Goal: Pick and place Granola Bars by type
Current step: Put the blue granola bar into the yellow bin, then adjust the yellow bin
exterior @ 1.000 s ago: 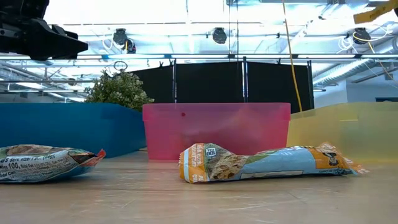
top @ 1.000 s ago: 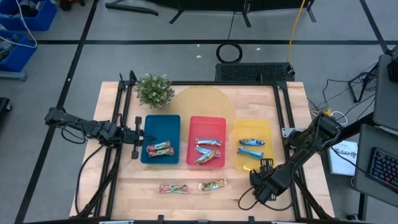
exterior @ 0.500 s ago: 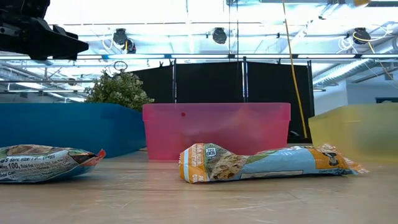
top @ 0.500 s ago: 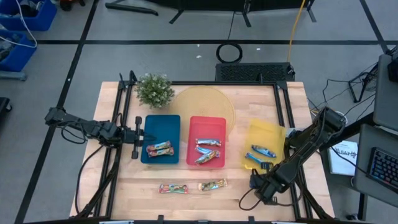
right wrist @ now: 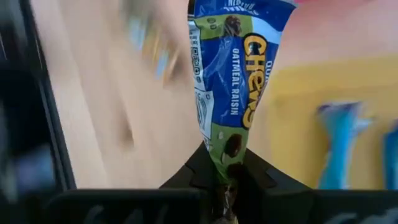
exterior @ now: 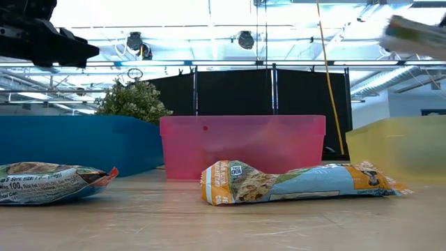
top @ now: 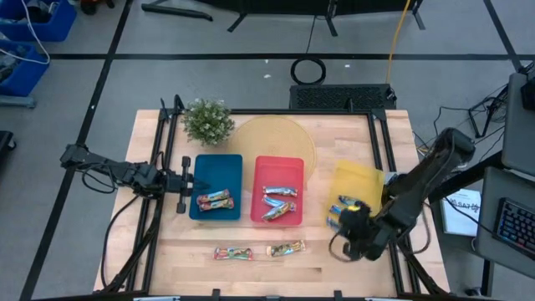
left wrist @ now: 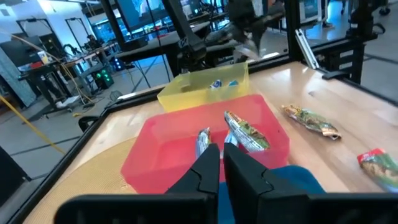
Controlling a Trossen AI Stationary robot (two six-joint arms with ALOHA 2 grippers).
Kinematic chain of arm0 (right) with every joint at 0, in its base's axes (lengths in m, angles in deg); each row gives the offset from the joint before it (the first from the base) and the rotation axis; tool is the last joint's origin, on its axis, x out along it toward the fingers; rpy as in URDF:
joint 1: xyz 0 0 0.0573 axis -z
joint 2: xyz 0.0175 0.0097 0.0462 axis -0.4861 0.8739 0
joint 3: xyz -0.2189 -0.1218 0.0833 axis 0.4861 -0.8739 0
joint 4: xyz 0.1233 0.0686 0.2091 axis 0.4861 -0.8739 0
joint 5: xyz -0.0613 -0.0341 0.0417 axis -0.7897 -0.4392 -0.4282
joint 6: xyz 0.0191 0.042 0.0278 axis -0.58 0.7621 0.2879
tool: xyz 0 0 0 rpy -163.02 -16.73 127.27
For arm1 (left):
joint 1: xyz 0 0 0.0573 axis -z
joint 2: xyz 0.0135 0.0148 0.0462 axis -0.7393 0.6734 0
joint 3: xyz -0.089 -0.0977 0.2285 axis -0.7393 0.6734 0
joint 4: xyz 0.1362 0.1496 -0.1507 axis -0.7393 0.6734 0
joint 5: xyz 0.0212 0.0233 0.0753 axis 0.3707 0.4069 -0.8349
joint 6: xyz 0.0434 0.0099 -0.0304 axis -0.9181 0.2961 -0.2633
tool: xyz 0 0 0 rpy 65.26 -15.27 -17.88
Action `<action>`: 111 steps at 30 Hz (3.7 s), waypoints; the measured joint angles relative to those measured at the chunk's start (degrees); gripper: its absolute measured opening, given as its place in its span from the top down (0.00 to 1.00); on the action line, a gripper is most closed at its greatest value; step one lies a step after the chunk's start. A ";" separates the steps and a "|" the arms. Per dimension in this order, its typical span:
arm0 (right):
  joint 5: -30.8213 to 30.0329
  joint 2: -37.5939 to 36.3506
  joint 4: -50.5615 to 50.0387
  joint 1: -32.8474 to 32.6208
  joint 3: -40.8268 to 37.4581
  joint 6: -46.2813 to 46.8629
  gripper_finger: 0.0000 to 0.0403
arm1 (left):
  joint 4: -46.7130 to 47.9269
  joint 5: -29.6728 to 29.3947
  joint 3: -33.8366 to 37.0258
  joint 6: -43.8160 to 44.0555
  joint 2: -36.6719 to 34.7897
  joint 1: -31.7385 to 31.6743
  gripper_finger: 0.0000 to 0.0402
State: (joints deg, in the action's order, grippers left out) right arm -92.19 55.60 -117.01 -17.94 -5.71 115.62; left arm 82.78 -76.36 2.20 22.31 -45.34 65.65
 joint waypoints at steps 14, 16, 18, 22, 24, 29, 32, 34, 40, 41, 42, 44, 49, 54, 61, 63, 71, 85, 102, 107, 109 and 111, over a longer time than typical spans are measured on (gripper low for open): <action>-0.98 -7.24 -26.29 6.28 0.07 35.21 0.95 | -3.15 -0.09 -0.02 1.37 0.00 0.02 0.99; 2.26 -7.26 -26.04 8.75 0.07 29.23 0.95 | -3.16 -0.09 -0.02 0.83 0.00 0.00 0.97; 6.24 -7.22 -27.88 11.73 0.07 21.27 0.95 | -3.16 -0.09 -0.02 -0.03 0.00 0.02 0.94; 7.40 -7.23 -31.13 17.49 0.04 1.02 0.95 | -3.15 -0.11 -0.02 -0.41 0.00 0.00 0.91; 7.43 -6.85 -31.41 20.63 -0.20 -9.49 0.95 | -3.16 -0.11 -0.02 -0.56 0.00 0.00 0.92; 7.81 -3.55 -28.98 26.34 -2.85 -32.71 0.95 | -3.16 -0.13 -0.02 -1.81 0.00 0.00 0.95; 9.08 -0.97 -25.67 29.07 -5.75 -39.18 0.95 | -3.13 -0.13 -0.02 -1.79 0.00 0.00 0.97; 10.40 0.19 -23.08 30.95 -8.13 -40.74 0.96 | -3.09 -0.13 -0.02 -1.72 0.00 0.00 0.99; 14.89 0.91 -18.27 34.77 -13.23 -41.42 0.94 | -3.03 -0.15 -0.02 -0.12 0.00 0.00 0.95; 14.86 0.82 -18.38 35.09 -13.40 -40.54 0.93 | -3.00 -0.15 -0.02 -0.01 0.00 0.00 0.93; 14.75 0.62 -18.44 35.30 -13.42 -39.72 0.90 | -3.00 -0.15 -0.02 0.13 0.00 0.00 0.92; 14.77 0.02 -18.24 35.44 -13.40 -38.76 0.83 | -3.00 -0.15 -0.02 0.16 0.00 0.00 0.90; 14.92 -2.48 -18.88 35.43 -13.38 -36.44 0.66 | -2.98 -0.15 -0.02 0.18 0.00 0.00 0.89; 18.36 -5.84 -21.56 34.84 -11.67 -33.61 0.57 | -2.96 -0.15 -0.02 0.33 0.00 0.00 0.88; 19.15 -9.03 -19.02 28.88 -4.32 -30.56 0.59 | -1.62 -0.15 -0.02 0.33 -0.02 0.00 0.88; 19.32 -7.81 -16.04 25.70 -2.81 -29.01 0.60 | -1.61 -0.15 -0.02 0.33 -0.01 0.00 0.88; 19.80 1.37 -13.73 15.59 -1.07 -19.25 0.59 | -1.63 -0.15 -0.02 0.58 0.00 0.00 0.88; 19.18 9.79 -12.94 10.54 -0.98 -15.37 0.58 | -1.67 -0.13 -0.02 0.94 -0.02 0.00 0.88; 14.65 11.99 -11.09 11.02 -0.98 -35.39 0.97 | -1.80 -0.15 -0.02 0.59 -0.02 0.00 0.88; 14.98 11.99 -11.05 10.78 -0.98 -39.63 0.99 | -1.80 -0.17 -0.02 0.62 -0.02 0.00 0.88; 14.94 11.99 -11.23 10.96 -0.98 -39.14 0.99 | -1.95 -0.17 -0.02 0.64 -0.01 0.00 0.88; 14.97 11.99 -11.13 11.25 -0.98 -39.00 0.99 | -2.38 -0.17 -0.02 0.82 -0.02 0.00 0.88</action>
State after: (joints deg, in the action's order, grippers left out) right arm -77.21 67.59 -128.15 -6.69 -6.69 76.61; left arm 80.40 -76.53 2.18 23.12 -45.36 65.65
